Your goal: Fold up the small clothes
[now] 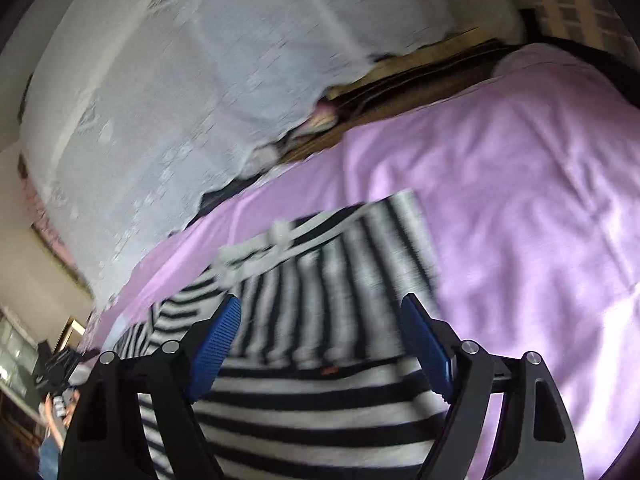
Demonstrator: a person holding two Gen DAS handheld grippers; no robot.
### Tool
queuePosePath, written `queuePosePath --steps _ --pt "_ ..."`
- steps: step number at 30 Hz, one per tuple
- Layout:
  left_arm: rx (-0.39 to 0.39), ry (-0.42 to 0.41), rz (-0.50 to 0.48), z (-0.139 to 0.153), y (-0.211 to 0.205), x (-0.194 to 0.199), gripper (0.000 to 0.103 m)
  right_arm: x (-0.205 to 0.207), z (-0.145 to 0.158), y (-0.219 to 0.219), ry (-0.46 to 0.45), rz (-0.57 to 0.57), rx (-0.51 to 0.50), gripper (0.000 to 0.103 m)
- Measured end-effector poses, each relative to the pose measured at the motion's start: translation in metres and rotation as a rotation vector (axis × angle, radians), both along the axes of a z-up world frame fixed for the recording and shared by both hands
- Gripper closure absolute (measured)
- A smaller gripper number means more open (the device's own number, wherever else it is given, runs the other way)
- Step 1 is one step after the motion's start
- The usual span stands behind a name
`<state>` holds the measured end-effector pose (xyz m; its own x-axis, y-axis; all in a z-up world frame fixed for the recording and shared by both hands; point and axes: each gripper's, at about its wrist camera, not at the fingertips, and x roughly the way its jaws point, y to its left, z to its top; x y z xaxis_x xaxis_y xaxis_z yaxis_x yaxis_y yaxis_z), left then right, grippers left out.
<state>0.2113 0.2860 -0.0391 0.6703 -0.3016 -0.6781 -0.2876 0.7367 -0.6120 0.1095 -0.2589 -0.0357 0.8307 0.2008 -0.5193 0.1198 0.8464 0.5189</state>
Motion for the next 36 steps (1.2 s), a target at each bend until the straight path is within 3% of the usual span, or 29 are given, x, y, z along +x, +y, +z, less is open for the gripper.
queuePosePath --steps 3,6,11,14,16,20,22,29,36 --pt "-0.003 0.035 0.042 -0.009 0.018 0.006 0.04 0.02 -0.008 0.031 0.045 0.058 -0.003 0.021" --pt "-0.058 0.068 0.088 -0.032 0.04 0.012 0.041 0.038 -0.008 0.055 0.067 0.085 -0.036 0.023" --pt "-0.172 0.002 0.161 -0.043 0.06 0.023 0.041 0.061 -0.014 0.067 0.088 0.077 -0.102 0.03" --pt "-0.163 -0.006 0.189 -0.045 0.066 0.03 0.059 0.073 -0.041 0.07 0.157 0.083 -0.164 0.034" --pt "-0.167 -0.002 0.2 -0.048 0.069 0.033 0.086 0.072 -0.037 0.074 0.149 0.087 -0.183 0.032" --pt "-0.217 -0.009 0.192 -0.054 0.074 0.029 0.093 0.07 -0.037 0.08 0.141 0.111 -0.206 0.022" --pt "-0.178 -0.024 0.19 -0.047 0.07 0.026 0.093 0.069 -0.037 0.077 0.131 0.113 -0.183 0.022" --pt "0.117 -0.156 0.102 0.009 0.019 0.012 0.094 0.067 -0.035 0.072 0.113 0.113 -0.145 0.022" --pt "0.229 -0.236 -0.025 0.036 -0.039 0.005 0.094 0.064 -0.034 0.066 0.101 0.112 -0.103 0.022"
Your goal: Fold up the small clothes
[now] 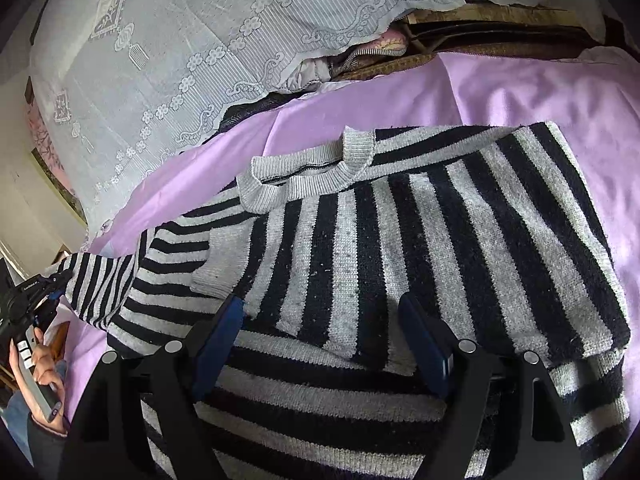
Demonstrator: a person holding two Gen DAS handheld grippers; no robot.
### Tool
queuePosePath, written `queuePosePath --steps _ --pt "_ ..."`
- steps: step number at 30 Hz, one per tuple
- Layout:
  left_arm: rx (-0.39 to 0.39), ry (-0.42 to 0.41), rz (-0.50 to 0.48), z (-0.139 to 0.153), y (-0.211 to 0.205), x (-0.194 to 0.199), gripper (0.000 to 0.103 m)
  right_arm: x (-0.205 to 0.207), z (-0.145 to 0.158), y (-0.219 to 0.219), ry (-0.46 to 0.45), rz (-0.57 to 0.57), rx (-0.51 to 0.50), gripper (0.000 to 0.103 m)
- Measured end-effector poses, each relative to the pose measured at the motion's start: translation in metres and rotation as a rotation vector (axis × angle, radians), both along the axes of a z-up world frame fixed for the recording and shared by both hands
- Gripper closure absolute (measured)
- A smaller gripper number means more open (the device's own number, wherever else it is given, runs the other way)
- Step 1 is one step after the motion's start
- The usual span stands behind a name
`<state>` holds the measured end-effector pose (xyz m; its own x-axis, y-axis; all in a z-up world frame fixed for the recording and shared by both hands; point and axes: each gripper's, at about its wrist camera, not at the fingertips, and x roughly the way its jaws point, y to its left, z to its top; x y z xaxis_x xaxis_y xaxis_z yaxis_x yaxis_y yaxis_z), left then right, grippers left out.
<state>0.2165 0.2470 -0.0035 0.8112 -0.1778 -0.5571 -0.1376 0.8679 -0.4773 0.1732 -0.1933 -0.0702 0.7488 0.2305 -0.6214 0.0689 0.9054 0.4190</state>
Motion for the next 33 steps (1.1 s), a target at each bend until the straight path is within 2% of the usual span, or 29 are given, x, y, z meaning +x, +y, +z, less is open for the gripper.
queuePosePath --steps 5,10,14,17,21,23,25,26,27,28,33 --pt "0.091 -0.033 -0.149 0.012 -0.06 -0.002 0.094 0.0 0.0 -0.002 -0.001 0.0 0.014 0.022" --pt "0.257 -0.049 -0.313 0.016 -0.149 -0.005 0.094 -0.001 0.001 -0.005 -0.003 0.002 0.04 0.022" --pt "0.29 -0.023 -0.394 0.006 -0.202 -0.003 0.094 -0.002 0.001 -0.01 -0.004 0.002 0.072 0.022" --pt "0.307 -0.003 -0.445 -0.007 -0.231 -0.01 0.094 -0.004 0.003 -0.021 -0.011 -0.009 0.16 0.022" --pt "0.383 0.057 -0.489 -0.032 -0.255 -0.011 0.087 -0.004 0.001 -0.032 -0.009 -0.016 0.276 0.022" --pt "0.404 0.106 -0.502 -0.046 -0.257 -0.009 0.079 -0.004 0.0 -0.035 -0.008 -0.005 0.334 0.022" --pt "0.373 0.115 -0.527 -0.049 -0.253 -0.011 0.053 -0.003 -0.002 -0.036 -0.006 0.023 0.424 0.022" --pt "0.373 0.098 -0.522 -0.046 -0.25 -0.016 0.043 -0.003 -0.003 -0.036 -0.002 0.039 0.471 0.022" --pt "0.385 0.075 -0.509 -0.042 -0.248 -0.021 0.025 -0.002 -0.003 -0.035 -0.001 0.05 0.497 0.022" --pt "0.408 0.04 -0.48 -0.037 -0.246 -0.03 0.015 -0.002 -0.003 -0.034 0.002 0.06 0.517 0.022" --pt "0.461 -0.031 -0.428 -0.022 -0.227 -0.051 0.015 -0.001 -0.002 -0.027 0.018 0.085 0.562 0.022"
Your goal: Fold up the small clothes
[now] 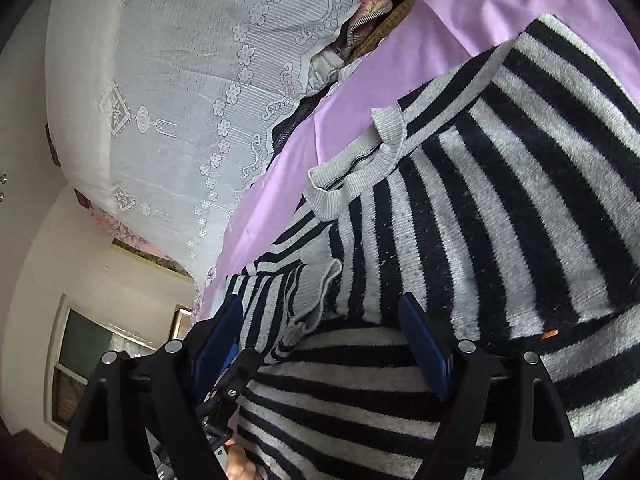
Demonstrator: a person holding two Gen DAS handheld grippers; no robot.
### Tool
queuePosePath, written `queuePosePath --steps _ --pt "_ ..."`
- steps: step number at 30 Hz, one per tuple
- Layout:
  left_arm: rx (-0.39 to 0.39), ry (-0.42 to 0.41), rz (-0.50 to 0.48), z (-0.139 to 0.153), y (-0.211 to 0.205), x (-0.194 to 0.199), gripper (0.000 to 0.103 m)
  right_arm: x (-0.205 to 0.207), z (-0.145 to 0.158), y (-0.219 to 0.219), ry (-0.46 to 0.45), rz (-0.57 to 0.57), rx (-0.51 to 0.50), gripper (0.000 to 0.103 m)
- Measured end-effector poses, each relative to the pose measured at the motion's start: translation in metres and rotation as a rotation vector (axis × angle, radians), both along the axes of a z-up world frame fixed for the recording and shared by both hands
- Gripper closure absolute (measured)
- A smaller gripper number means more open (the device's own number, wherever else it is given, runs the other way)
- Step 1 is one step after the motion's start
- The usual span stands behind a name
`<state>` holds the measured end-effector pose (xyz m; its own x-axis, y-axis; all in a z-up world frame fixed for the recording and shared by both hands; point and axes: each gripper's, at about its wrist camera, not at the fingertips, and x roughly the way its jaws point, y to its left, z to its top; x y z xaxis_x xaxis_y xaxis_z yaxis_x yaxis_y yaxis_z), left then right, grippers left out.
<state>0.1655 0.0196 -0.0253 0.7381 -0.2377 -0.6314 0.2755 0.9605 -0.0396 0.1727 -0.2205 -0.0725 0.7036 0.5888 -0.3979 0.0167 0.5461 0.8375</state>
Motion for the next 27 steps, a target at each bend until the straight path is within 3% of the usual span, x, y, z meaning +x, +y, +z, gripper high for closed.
queuePosePath --steps 4,6,9,10,13,16,18,19,20,27 --pt "0.049 -0.048 0.15 0.008 0.036 0.0 0.015 0.002 0.004 0.007 0.012 0.008 0.007 0.023" --pt "0.066 -0.048 0.225 0.007 0.053 0.004 0.015 0.007 0.008 0.018 0.02 0.025 -0.021 0.029" --pt "0.042 0.013 0.309 -0.003 0.081 0.014 0.015 0.018 0.006 0.033 0.063 0.033 -0.065 0.038" --pt "-0.006 0.053 0.322 -0.007 0.092 0.02 0.015 0.022 0.005 0.036 0.083 0.029 -0.081 0.04" --pt "-0.086 0.116 0.325 -0.018 0.105 0.026 0.015 0.035 -0.003 0.048 0.105 0.03 -0.077 0.045" --pt "-0.073 0.154 0.329 -0.028 0.103 0.033 0.015 0.043 -0.006 0.06 0.107 0.031 -0.095 0.049" --pt "-0.061 0.153 0.322 -0.029 0.1 0.033 0.015 0.048 -0.007 0.071 0.104 0.069 -0.115 0.064" --pt "-0.057 0.143 0.32 -0.028 0.098 0.032 0.015 0.051 -0.011 0.076 0.11 0.092 -0.119 0.083" --pt "-0.053 0.136 0.319 -0.027 0.098 0.032 0.015 0.053 -0.012 0.079 0.112 0.101 -0.126 0.091" --pt "-0.058 0.08 0.316 -0.02 0.096 0.026 0.011 0.048 0.034 0.067 -0.057 0.047 -0.304 0.092"
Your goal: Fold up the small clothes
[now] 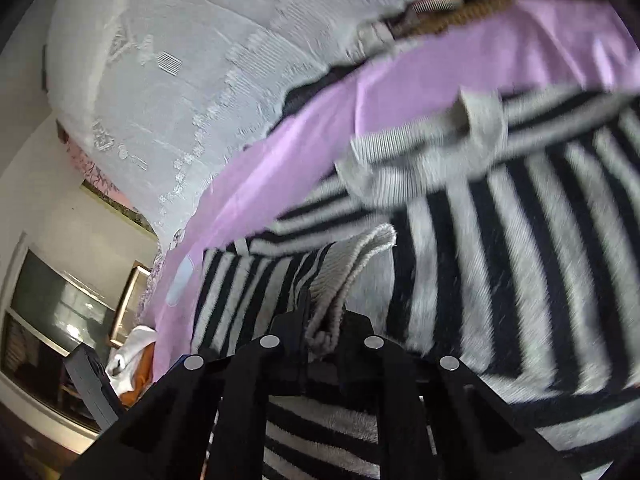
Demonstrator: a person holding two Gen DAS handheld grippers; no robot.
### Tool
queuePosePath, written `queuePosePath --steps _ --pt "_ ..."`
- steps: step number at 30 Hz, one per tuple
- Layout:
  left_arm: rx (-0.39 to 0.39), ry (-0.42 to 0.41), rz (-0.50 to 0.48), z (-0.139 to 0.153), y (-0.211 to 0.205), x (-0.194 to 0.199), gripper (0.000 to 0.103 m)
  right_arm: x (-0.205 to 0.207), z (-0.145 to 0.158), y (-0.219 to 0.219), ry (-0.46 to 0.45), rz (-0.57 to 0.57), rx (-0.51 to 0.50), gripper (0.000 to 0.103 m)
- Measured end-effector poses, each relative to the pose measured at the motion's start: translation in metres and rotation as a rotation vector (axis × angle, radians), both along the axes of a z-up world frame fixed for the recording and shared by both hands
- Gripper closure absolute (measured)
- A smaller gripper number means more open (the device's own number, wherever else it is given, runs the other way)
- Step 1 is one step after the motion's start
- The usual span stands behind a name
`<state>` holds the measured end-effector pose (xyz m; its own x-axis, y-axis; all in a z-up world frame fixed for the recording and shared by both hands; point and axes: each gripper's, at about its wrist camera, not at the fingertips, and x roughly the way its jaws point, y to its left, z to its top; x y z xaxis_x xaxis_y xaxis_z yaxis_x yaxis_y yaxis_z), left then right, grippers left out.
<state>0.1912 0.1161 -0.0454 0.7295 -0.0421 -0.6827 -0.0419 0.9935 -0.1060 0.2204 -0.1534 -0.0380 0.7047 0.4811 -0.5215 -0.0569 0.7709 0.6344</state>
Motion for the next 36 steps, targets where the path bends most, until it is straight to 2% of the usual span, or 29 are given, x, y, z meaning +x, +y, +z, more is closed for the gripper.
queuePosePath --steps 5,12,16,20,24,26,29,30,31,32,34,36 --pt "0.017 -0.009 -0.008 0.001 -0.004 -0.001 0.008 -0.008 0.008 -0.049 -0.023 -0.097 0.011 0.092" --pt "0.032 0.056 -0.005 -0.008 -0.006 0.006 0.005 -0.018 -0.025 -0.102 0.07 -0.207 0.04 0.092" --pt "0.004 0.077 0.017 -0.012 0.002 0.007 0.005 -0.027 -0.045 -0.108 0.122 -0.219 0.039 0.092" --pt "0.021 0.023 0.048 0.004 -0.001 0.007 0.005 -0.036 -0.043 -0.1 0.117 -0.216 -0.034 0.092" --pt "0.009 0.015 -0.004 0.02 -0.021 0.028 0.005 -0.036 -0.045 -0.106 0.122 -0.212 0.032 0.089" --pt "0.063 0.024 -0.017 0.02 -0.039 0.047 0.005 -0.033 -0.044 -0.108 0.118 -0.219 0.057 0.085" --pt "0.13 0.051 0.035 0.007 -0.046 0.071 0.005 -0.025 -0.044 -0.107 0.114 -0.207 0.051 0.085" --pt "0.145 0.068 0.056 0.0 -0.045 0.077 0.005 -0.023 -0.043 -0.106 0.105 -0.202 0.049 0.086" --pt "0.171 0.092 0.099 -0.012 -0.041 0.083 0.004 -0.022 -0.041 -0.105 0.087 -0.207 0.05 0.091" --pt "0.169 0.114 0.121 -0.02 -0.037 0.086 0.004 -0.024 -0.037 -0.104 0.059 -0.212 0.053 0.092" --pt "0.075 0.134 0.143 -0.024 -0.021 0.087 0.004 -0.029 -0.021 -0.097 -0.015 -0.213 0.013 0.092" --pt "0.052 0.093 0.178 -0.019 -0.012 0.081 0.005 -0.032 -0.01 -0.089 -0.042 -0.238 -0.116 0.093"
